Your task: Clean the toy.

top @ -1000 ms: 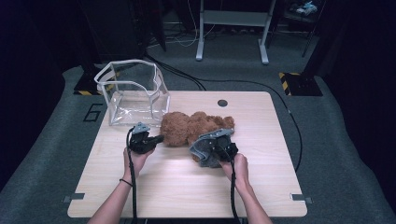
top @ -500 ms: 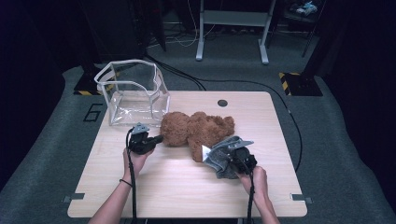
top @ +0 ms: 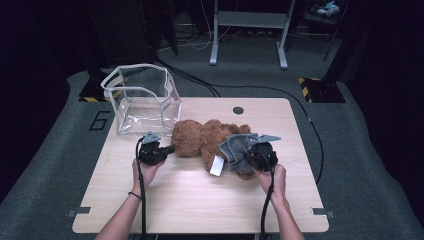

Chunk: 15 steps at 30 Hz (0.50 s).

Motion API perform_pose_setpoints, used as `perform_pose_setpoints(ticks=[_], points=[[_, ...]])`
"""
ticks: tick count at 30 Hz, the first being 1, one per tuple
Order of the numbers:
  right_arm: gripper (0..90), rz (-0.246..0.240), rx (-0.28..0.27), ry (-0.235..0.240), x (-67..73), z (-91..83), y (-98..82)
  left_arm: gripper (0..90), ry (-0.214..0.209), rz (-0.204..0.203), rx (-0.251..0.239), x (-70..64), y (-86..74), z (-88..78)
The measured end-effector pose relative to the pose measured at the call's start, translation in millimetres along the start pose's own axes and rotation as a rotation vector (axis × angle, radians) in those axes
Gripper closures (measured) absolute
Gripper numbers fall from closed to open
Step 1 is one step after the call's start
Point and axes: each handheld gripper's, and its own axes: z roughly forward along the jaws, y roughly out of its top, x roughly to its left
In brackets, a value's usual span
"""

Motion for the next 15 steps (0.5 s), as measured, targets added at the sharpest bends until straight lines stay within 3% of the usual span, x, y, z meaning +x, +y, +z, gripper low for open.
perform_pose_setpoints(ticks=[3,6,10,15], points=[[81.1,-0.035,-0.01,0.012,10.3,13.6,11.0,90.0,-0.001,0.001,0.003,0.4,0.0,0.2],[81.2,-0.056,0.024,0.001,17.1,25.9,13.3,90.0,-0.002,-0.005,0.002,1.4,-0.3,-0.2],[81.8,-0.022,0.056,-0.002,7.7,34.0,5.0,90.0,0.0,0.001,-0.001,2.4,-1.0,0.2],[82.2,0.008,0.081,-0.02,-7.9,30.5,-3.8,90.0,-0.004,-0.011,0.003,3.4,-1.6,1.6]])
